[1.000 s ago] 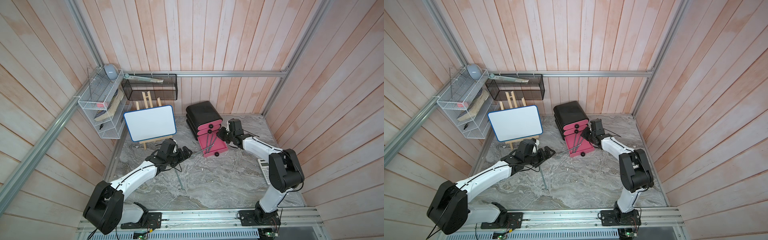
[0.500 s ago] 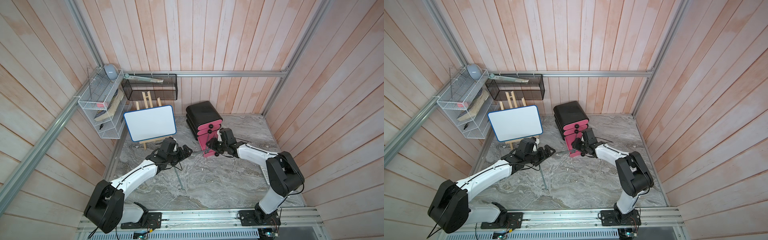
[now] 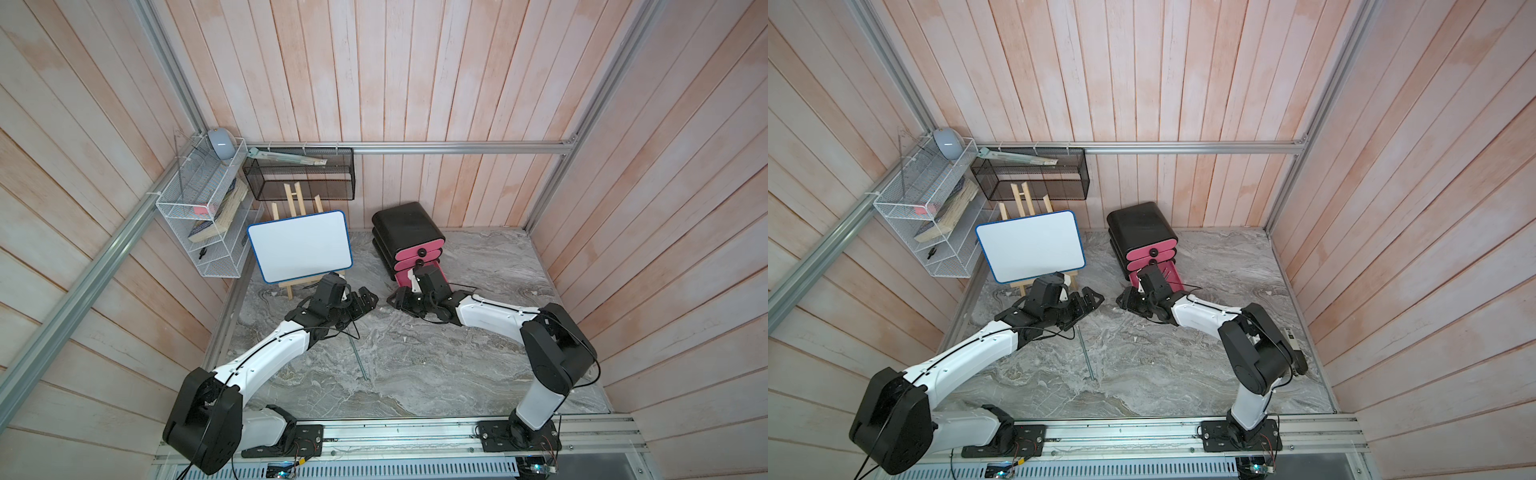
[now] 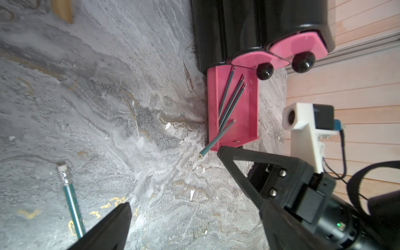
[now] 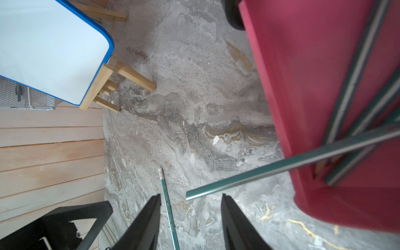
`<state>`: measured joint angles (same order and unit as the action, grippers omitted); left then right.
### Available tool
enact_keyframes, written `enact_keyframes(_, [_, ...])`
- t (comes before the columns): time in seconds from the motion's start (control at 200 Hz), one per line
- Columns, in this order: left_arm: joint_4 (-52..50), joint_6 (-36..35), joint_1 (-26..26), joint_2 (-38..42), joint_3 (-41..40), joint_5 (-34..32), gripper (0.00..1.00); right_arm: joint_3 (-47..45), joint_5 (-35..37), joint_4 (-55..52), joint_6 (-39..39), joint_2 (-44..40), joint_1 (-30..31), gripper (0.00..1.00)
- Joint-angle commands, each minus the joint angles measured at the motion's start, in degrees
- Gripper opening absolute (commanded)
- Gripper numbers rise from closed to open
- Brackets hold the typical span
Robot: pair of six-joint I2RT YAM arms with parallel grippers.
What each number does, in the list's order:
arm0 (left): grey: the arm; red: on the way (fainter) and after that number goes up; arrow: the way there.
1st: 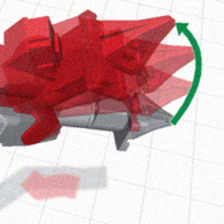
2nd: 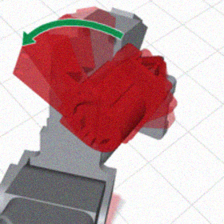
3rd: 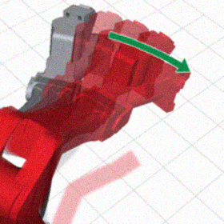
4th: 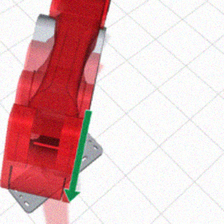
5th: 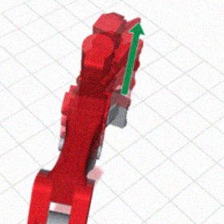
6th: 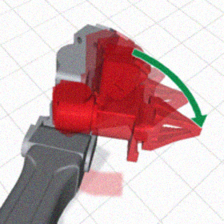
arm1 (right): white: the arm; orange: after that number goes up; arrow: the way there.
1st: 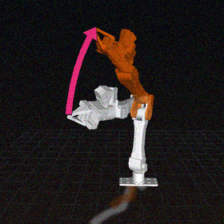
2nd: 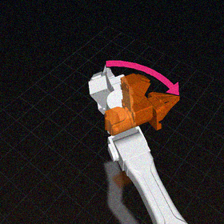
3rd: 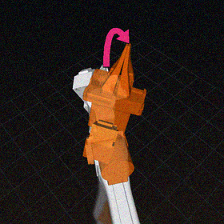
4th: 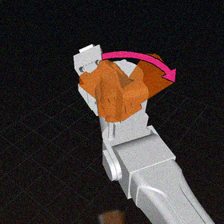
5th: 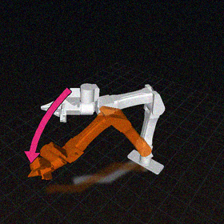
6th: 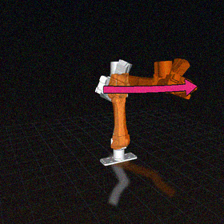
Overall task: Please place the pencils in the drawer according to their color
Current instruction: Place the pencil in the drawer.
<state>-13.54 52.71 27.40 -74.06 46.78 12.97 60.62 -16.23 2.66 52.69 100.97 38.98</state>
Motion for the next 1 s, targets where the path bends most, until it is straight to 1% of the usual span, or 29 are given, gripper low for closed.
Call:
enact_keyframes(0.0, [-1.0,-1.3,-0.4,1.6,0.3,-0.9,1.0,1.8,-0.5,1.0,1.6,1.8,0.0,0.51])
enact_keyframes(0.245, [-0.8,-1.3,-0.5,1.8,0.0,-0.6,1.0,0.5,-0.8,2.7,4.3,2.6,0.0,0.52])
enact_keyframes(0.57, [-0.7,-1.5,-0.6,2.0,-0.3,-0.4,1.0,-4.6,-0.8,10.3,13.3,3.1,0.0,0.52])
enact_keyframes(0.795, [-0.1,-1.3,-0.6,2.0,-0.8,-0.1,1.0,-6.3,0.1,13.7,17.4,3.7,-0.2,0.52])
enact_keyframes(0.995, [-0.2,-1.5,-0.6,2.3,-1.0,-0.1,1.0,-8.5,0.8,19.8,22.5,3.9,-0.4,0.52])
